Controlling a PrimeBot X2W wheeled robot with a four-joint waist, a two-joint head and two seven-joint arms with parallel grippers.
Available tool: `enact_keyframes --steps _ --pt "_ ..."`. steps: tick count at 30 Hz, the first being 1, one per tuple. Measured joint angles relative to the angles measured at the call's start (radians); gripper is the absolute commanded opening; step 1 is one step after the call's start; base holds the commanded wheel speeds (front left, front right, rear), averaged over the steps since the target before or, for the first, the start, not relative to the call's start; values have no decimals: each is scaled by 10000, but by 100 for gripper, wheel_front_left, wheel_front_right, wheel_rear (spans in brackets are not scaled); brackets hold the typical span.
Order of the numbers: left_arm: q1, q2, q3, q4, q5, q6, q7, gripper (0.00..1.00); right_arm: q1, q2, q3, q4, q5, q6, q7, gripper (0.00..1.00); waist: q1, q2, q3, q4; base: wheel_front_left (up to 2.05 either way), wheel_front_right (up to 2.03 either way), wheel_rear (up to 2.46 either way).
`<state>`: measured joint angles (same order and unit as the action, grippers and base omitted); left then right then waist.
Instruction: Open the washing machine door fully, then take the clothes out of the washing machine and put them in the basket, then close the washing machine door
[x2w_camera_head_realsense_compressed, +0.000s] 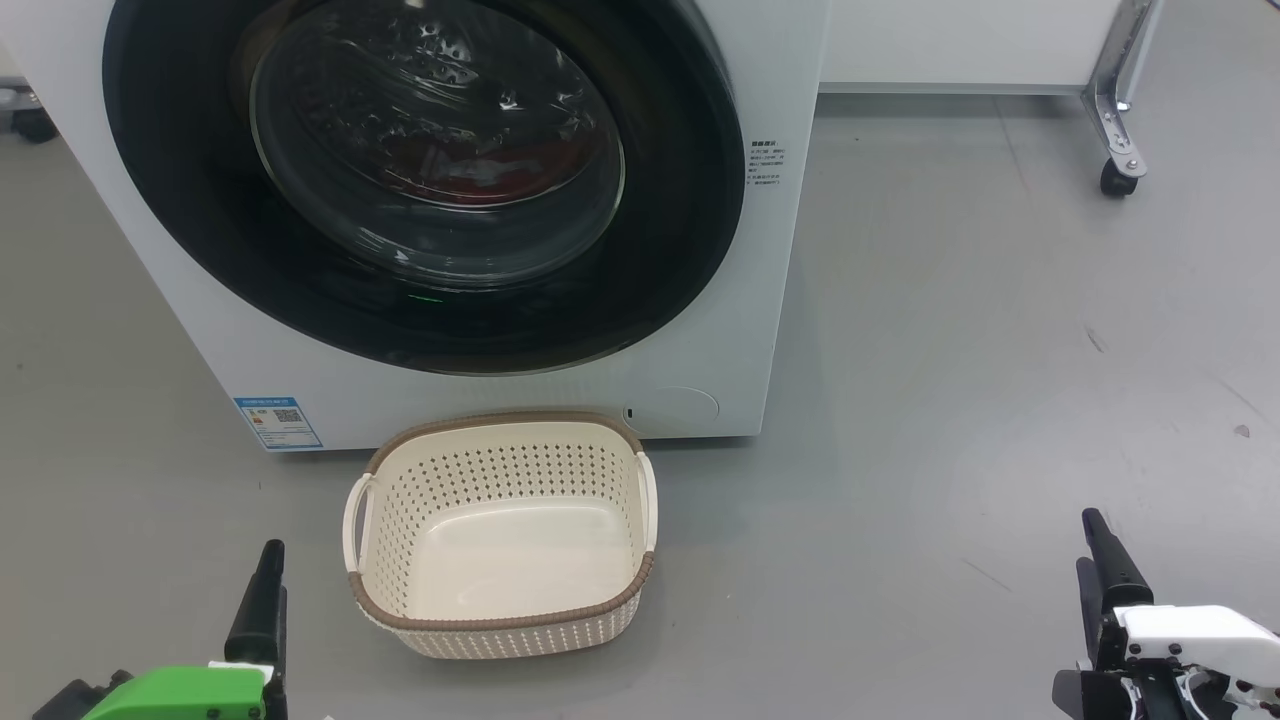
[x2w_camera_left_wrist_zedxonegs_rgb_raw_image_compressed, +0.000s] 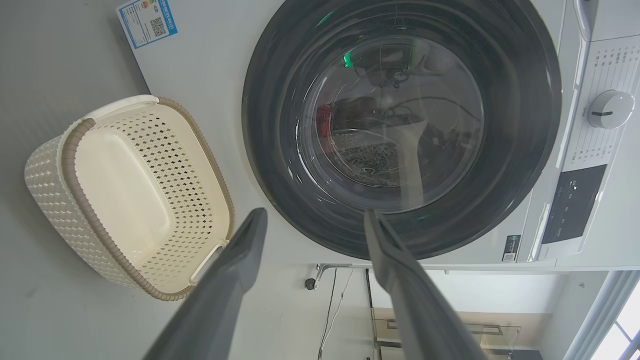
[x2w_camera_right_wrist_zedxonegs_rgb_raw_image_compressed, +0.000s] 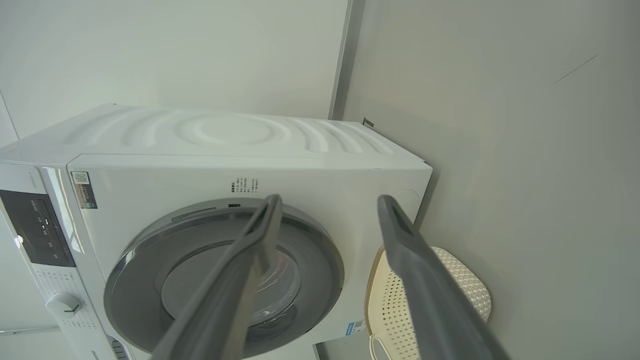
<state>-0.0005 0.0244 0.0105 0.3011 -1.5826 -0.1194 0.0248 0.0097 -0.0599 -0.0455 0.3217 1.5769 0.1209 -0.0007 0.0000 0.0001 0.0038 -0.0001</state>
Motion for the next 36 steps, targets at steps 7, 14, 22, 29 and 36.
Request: enact_keyframes --steps 7,14,22,29,36 --pt "-54 238 -161 -209 717 0 -286 100 -21 -249 261 -69 -982 0 -230 100 0 0 9 1 0 0 0" --pt "-90 499 -380 -364 1778 -2 -543 100 -140 -510 491 -132 -2029 -13 -416 100 0 0 24 1 0 0 0" --pt "-254 702 -629 -593 3210 6 -802 100 -292 -711 734 -305 -3488 -274 -644 100 0 0 34 -1 0 0 0" --pt "-300 947 -917 -874 4750 207 -986 100 -434 -867 1137 -548 -4959 -437 -853 100 0 0 27 -6 0 0 0" --pt "-307 1131 -1448 -1022 6372 433 -1252 100 -440 -1026 1639 -665 -6546 -621 -1070 100 0 0 18 -7 0 0 0"
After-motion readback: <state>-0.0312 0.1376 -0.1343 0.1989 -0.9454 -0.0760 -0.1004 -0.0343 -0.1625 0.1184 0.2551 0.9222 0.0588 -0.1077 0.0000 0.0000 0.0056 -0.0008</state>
